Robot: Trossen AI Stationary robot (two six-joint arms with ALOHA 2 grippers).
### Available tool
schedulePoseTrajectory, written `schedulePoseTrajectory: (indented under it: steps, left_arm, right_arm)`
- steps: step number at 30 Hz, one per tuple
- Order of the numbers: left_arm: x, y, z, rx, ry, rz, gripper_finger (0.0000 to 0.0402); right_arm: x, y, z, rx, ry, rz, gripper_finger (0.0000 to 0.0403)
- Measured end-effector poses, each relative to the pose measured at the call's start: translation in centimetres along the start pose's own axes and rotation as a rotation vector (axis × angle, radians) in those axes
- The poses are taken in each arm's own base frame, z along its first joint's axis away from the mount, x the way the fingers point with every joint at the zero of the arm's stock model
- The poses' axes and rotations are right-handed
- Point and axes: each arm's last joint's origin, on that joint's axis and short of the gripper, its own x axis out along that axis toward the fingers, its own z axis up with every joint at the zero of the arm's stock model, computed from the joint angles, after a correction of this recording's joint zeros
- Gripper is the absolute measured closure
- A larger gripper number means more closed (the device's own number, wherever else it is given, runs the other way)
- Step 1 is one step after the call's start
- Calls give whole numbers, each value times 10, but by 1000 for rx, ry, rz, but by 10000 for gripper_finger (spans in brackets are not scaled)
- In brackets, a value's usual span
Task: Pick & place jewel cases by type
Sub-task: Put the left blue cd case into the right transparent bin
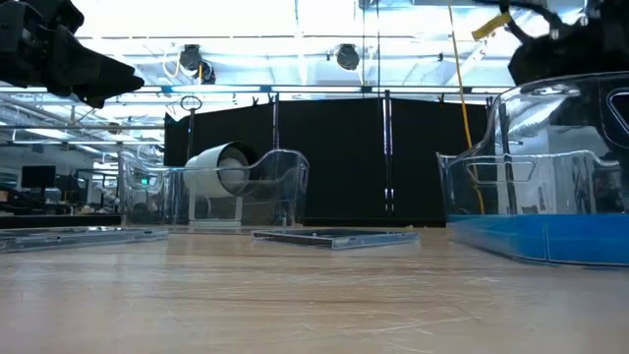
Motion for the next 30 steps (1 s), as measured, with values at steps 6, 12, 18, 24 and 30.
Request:
schedulePoseTrajectory:
  steps: [6, 12, 18, 24, 30]
  left_arm:
    - [0, 0, 0, 0, 0, 0, 222]
    - [0, 0, 0, 0, 0, 0, 222]
    - [0, 0, 0, 0, 0, 0, 222]
    - [0, 0, 0, 0, 0, 0, 222]
    - [0, 0, 0, 0, 0, 0, 222]
  right_arm:
    - [22, 6, 3, 3, 115, -29, 403]
    - [40, 7, 5, 21, 205, -9, 403]
    - [60, -8, -3, 63, 288, 6, 403]
    - [65, -17, -5, 82, 314, 28, 403]
    - [44, -17, -5, 29, 149, 22, 403]
